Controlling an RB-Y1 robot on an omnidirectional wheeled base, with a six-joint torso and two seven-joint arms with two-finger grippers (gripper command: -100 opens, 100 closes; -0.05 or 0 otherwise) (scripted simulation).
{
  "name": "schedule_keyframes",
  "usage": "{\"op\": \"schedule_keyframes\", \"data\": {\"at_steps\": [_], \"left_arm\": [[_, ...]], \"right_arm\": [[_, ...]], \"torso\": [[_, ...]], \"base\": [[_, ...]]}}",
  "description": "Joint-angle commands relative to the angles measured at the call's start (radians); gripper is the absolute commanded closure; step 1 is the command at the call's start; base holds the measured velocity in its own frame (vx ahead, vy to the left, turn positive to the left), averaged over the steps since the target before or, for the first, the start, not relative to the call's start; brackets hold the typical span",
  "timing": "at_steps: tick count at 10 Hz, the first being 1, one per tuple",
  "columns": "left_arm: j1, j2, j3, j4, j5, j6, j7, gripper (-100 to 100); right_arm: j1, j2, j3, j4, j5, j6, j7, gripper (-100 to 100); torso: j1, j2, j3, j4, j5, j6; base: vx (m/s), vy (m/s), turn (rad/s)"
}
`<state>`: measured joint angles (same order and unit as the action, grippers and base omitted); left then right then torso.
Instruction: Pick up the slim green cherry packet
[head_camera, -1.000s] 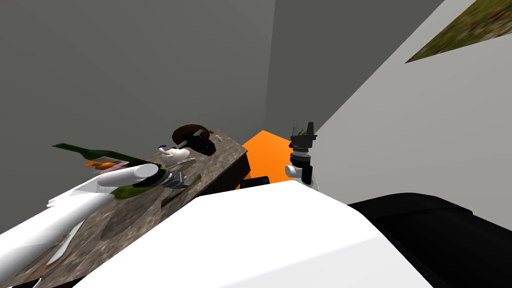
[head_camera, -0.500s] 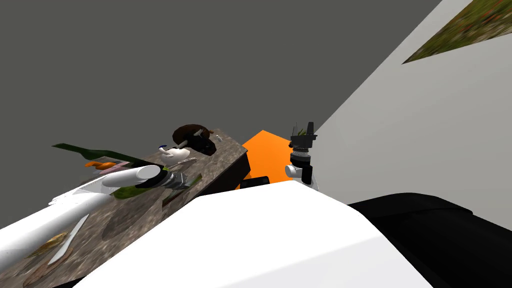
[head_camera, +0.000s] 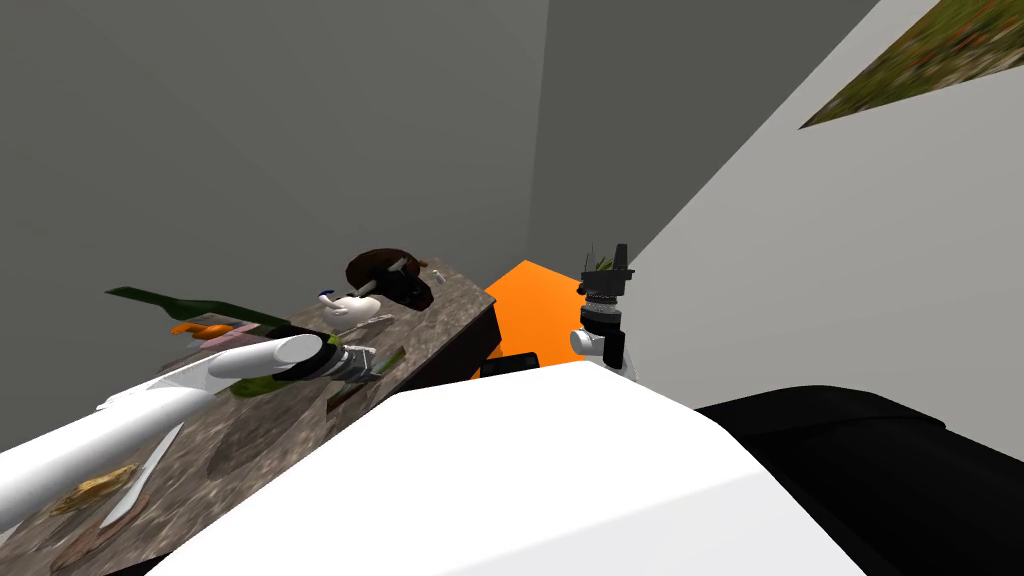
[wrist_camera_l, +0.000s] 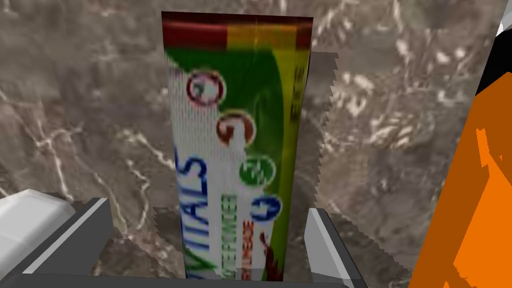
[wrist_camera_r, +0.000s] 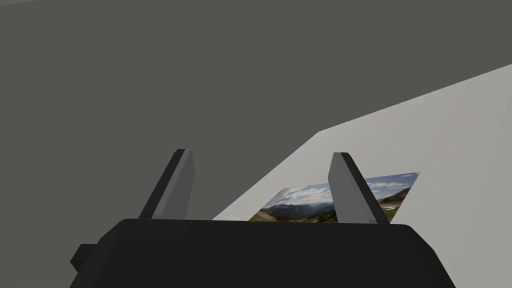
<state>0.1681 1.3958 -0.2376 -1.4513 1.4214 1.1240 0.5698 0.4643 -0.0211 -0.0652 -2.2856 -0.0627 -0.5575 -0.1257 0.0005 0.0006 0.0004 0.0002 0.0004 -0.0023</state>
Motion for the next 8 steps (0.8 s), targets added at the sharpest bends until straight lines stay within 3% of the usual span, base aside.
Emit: {"op": "schedule_keyframes", "data": {"at_steps": [1, 2, 3, 4, 5, 8], "left_arm": [[-0.001, 0.05, -0.05, -0.003, 0.05, -0.05, 0.034, -100], [-0.001, 0.051, -0.079, -0.003, 0.059, -0.063, 0.034, -100], [-0.001, 0.051, -0.087, -0.003, 0.059, -0.063, 0.034, -100], [0.006, 0.052, -0.074, -0.004, 0.059, -0.062, 0.031, -100], [0.007, 0.053, -0.076, -0.005, 0.06, -0.064, 0.031, 100], [0.007, 0.053, -0.076, -0.005, 0.061, -0.063, 0.032, 100]], "right_arm": [[0.0, 0.0, 0.0, 0.0, 0.0, 0.0, 0.0, 0], [0.0, 0.0, 0.0, 0.0, 0.0, 0.0, 0.0, 0], [0.0, 0.0, 0.0, 0.0, 0.0, 0.0, 0.0, 0], [0.0, 0.0, 0.0, 0.0, 0.0, 0.0, 0.0, 0], [0.0, 0.0, 0.0, 0.0, 0.0, 0.0, 0.0, 0], [0.0, 0.0, 0.0, 0.0, 0.0, 0.0, 0.0, 0]], "torso": [[0.0, 0.0, 0.0, 0.0, 0.0, 0.0], [0.0, 0.0, 0.0, 0.0, 0.0, 0.0], [0.0, 0.0, 0.0, 0.0, 0.0, 0.0], [0.0, 0.0, 0.0, 0.0, 0.0, 0.0], [0.0, 0.0, 0.0, 0.0, 0.0, 0.0], [0.001, -0.001, -0.001, 0.0, 0.0, 0.001]], "base": [[-0.013, 0.013, -0.018], [-0.013, 0.016, -0.015], [-0.006, 0.007, 0.0], [0.0, 0.0, 0.0], [0.0, 0.0, 0.0], [0.0, 0.0, 0.0]]}}
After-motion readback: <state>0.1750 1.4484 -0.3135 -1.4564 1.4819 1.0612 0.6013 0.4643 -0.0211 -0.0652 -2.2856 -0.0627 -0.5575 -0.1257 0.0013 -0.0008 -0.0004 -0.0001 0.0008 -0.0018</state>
